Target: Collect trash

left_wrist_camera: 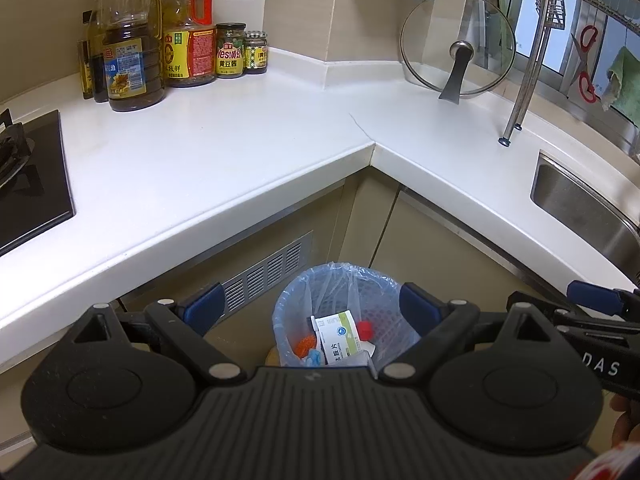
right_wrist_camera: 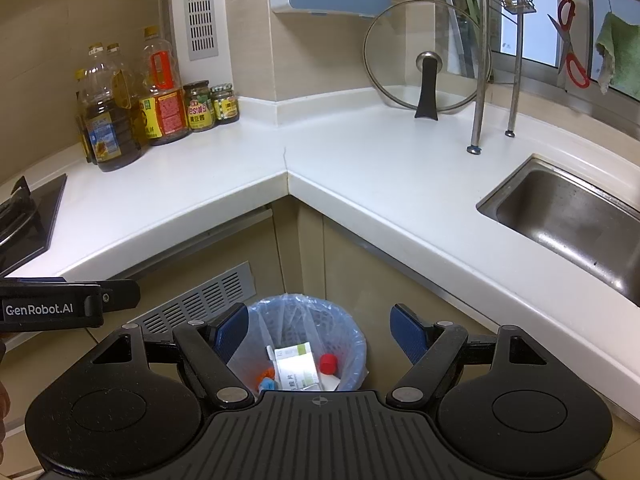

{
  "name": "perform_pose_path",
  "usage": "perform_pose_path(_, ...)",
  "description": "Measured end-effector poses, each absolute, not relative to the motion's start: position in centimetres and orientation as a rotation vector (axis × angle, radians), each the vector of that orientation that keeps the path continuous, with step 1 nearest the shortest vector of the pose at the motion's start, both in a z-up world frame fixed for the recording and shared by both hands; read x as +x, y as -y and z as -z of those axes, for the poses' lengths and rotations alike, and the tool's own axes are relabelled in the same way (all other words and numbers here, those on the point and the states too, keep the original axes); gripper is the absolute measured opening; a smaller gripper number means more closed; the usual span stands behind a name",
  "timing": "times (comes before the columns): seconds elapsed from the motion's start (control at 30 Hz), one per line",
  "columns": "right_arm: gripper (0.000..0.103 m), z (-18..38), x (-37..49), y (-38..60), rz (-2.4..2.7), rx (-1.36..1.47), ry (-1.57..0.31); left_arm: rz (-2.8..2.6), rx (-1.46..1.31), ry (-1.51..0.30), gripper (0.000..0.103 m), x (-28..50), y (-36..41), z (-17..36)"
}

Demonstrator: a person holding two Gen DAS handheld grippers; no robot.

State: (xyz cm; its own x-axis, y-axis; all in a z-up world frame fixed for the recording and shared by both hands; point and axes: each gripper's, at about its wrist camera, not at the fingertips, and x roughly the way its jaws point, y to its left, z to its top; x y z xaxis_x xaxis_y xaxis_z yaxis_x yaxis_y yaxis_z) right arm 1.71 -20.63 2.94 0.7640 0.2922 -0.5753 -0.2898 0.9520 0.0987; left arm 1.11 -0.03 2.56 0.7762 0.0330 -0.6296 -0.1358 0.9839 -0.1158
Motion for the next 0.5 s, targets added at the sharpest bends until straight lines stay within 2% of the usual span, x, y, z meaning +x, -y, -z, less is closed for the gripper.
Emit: perform_pose_path(0.5,0.078,-3.05,1.57,20.71,-0.317,0.008,-0.623,-0.083,-0.155,-0.673,0.093,1.03,0.16,-2.71)
